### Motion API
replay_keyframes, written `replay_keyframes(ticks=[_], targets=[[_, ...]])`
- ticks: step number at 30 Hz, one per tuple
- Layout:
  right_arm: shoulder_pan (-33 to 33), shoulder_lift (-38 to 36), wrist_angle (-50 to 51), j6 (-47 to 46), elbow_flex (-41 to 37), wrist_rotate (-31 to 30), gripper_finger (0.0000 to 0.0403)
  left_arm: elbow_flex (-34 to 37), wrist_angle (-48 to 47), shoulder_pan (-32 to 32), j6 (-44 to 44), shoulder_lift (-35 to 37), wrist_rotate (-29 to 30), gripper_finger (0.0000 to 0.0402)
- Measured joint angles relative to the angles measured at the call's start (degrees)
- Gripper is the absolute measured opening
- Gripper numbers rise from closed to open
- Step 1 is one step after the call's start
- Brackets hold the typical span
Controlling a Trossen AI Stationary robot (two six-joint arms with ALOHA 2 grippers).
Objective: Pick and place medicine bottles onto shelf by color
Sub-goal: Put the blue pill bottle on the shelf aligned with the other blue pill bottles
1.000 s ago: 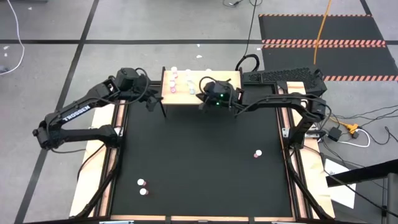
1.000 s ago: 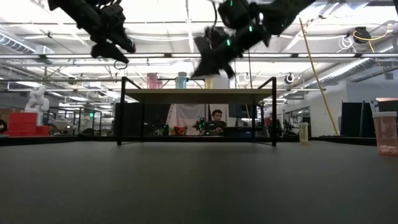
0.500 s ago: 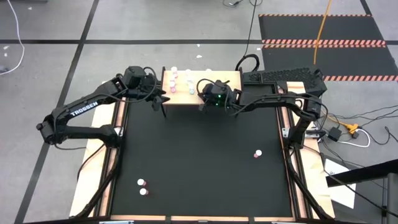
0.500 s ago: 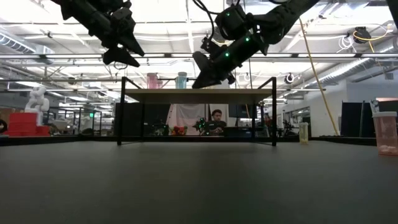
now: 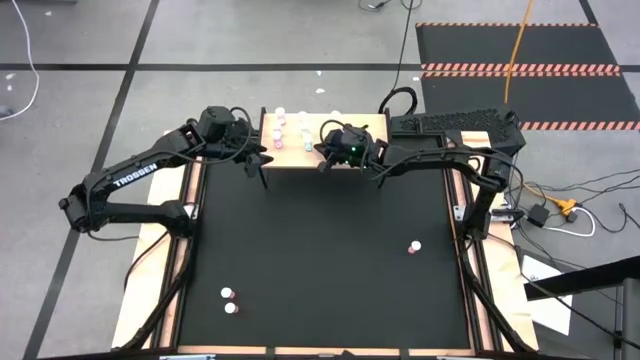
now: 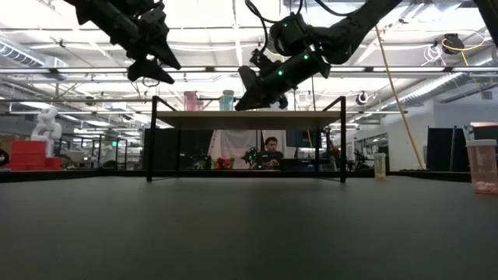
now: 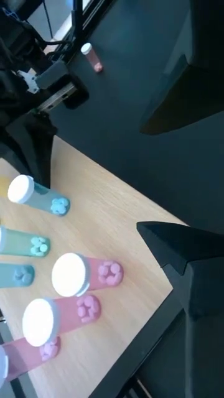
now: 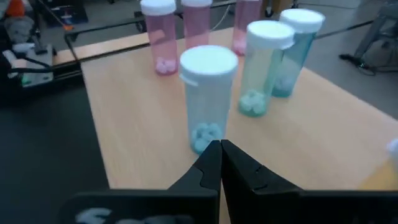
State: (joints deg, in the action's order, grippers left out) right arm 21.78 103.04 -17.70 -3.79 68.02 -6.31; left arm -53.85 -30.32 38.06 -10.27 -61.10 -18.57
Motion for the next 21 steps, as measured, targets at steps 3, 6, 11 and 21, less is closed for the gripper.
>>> replay_keyframes(ticks=[3,6,11,21], targets=[[0.0,0.02,-0.82,0.01,0.01,0.45,0.0,0.0,-0.39,0.0,-0.07,0.02,0.02,0.0241],[0.27,-0.01,-1.02,0.15,0.01,0.54,0.0,0.0,-0.34,0.0,0.48,0.02,0.02,0.0241],[0.33,-0.01,-1.35,1.57,0.01,1.95,0.0,0.0,0.49,0.0,1.4,0.04,0.04,0.0241],[1.48,0.29,-2.6,2.12,0.01,4.31,0.0,-0.02,0.5,0.0,1.36,0.04,0.15,0.0241]])
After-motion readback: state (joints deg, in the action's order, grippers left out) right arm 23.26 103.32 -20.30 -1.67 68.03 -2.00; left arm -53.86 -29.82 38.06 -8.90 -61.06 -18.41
